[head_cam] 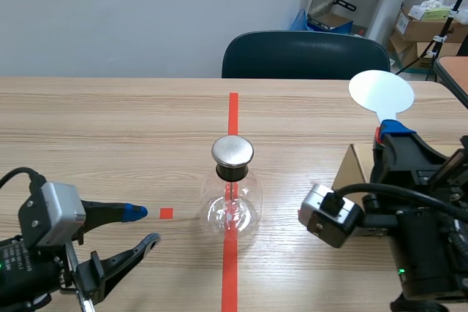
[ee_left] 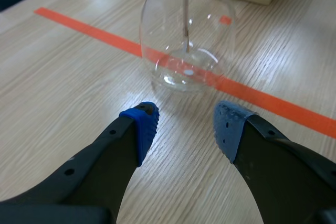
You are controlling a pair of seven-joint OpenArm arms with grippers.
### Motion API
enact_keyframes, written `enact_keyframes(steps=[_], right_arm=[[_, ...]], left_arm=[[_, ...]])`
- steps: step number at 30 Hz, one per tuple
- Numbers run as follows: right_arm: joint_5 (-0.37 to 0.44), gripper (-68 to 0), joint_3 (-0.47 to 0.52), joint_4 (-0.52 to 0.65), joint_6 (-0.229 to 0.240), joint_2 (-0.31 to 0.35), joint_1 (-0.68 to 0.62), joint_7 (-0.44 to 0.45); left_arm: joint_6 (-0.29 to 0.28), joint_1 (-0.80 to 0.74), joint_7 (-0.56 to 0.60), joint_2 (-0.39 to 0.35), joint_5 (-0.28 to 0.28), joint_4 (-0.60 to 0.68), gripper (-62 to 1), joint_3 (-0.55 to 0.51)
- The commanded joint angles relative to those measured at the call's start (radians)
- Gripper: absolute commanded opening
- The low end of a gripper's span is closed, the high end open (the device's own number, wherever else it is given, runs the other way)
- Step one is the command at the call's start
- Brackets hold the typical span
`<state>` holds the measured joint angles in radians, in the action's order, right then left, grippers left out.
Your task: Do the electroscope experiment
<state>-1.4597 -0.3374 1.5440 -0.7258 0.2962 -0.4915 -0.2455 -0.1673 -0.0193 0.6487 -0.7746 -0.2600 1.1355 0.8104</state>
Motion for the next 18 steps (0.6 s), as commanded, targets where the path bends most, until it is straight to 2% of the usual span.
enact_keyframes(steps=[1,5,9,12,16,18], right_arm=[[0.018,-65.7,0.032,0.021,-0.057,0.021,-0.026,0.028],[0.138,-65.5,0.072,0.021,-0.057,0.060,-0.032,0.100],[0.217,-65.5,0.116,0.021,-0.057,0.083,-0.032,0.187],[0.280,-65.5,0.156,0.016,-0.057,0.083,-0.033,0.284],[0.387,-65.5,0.204,0.009,-0.057,0.072,-0.050,0.451],[0.414,-65.5,0.228,-0.014,-0.057,0.053,-0.049,0.516]], left_arm=[[-0.009,-0.023,0.017,-0.021,-0.029,0.050,-33.5,-0.003],[-0.011,-0.061,0.017,-0.077,-0.044,0.128,-33.4,-0.003],[-0.011,-0.102,0.031,-0.133,-0.044,0.206,-32.5,-0.003],[-0.008,-0.131,0.043,-0.174,-0.047,0.267,-29.3,-0.003],[-0.008,-0.151,0.043,-0.223,-0.090,0.337,-29.2,-0.003],[-0.008,-0.158,0.043,-0.253,-0.098,0.363,-29.2,-0.003]])
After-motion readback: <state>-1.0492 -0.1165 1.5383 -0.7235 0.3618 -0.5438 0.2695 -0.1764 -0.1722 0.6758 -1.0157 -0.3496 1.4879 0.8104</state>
